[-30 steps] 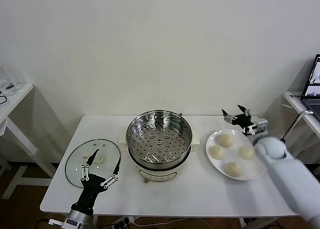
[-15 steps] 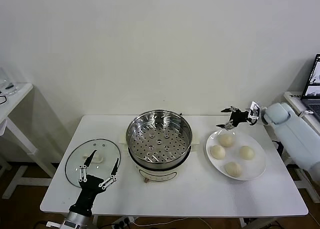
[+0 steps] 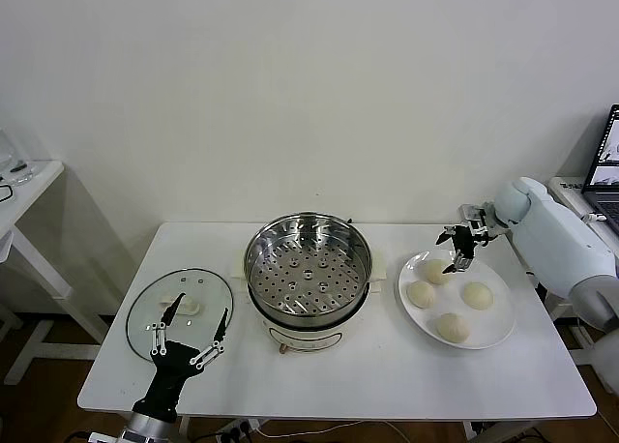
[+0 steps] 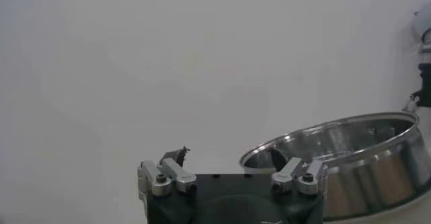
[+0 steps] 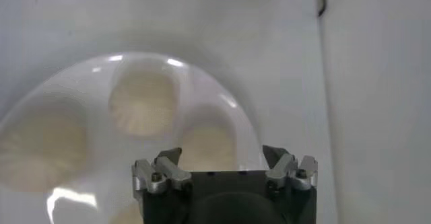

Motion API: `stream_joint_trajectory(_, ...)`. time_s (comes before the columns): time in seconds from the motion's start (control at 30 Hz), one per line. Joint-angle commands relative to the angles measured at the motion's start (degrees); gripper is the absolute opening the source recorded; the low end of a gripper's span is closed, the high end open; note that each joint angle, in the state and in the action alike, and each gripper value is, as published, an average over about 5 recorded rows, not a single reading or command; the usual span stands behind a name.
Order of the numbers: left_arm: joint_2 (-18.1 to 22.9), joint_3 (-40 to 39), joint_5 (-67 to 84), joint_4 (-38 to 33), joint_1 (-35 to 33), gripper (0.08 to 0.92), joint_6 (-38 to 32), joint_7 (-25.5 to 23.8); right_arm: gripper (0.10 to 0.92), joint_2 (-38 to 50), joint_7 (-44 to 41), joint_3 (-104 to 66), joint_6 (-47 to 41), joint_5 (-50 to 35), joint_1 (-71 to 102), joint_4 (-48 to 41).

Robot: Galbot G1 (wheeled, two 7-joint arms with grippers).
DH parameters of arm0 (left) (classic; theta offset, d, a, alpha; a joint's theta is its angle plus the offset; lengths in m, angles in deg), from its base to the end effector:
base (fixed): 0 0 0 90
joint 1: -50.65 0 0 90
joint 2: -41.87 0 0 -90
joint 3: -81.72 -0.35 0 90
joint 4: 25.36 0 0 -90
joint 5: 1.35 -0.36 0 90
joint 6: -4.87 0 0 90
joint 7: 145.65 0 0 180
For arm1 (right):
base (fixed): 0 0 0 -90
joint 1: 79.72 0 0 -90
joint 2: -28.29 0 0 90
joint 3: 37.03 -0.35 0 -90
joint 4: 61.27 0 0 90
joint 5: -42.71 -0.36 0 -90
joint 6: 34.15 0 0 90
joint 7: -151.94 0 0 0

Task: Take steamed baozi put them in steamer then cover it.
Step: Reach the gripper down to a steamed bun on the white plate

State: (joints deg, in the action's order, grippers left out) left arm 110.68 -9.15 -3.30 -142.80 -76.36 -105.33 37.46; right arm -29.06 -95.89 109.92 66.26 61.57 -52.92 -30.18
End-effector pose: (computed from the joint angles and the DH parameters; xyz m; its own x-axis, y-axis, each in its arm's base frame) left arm 0.1507 0.0620 -0.3308 -0.9591 0.2371 -0.1549 0.1823 0.9353 0.3033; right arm 0.6155 -0.2240 -0.1973 -0.2203 -0.1690 0.9607 -0.9738 -0.0195 -0.2267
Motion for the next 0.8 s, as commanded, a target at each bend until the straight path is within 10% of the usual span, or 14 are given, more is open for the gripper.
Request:
stream_joint_trajectory(0.03, 0.16, 0.15, -0.06, 0.07, -0.12, 0.823, -0.24, 0.05, 0.823, -3.19, 0.34, 0.43, 1.32, 6.38, -0.76, -5.38)
stream_joint_trajectory(0.8, 0.33, 0.71, -0.11, 0.22, -0.31, 0.823, -0.97, 0.1, 0.753, -6.85, 3.02, -1.5, 1.78, 7.29, 0.21, -10.44)
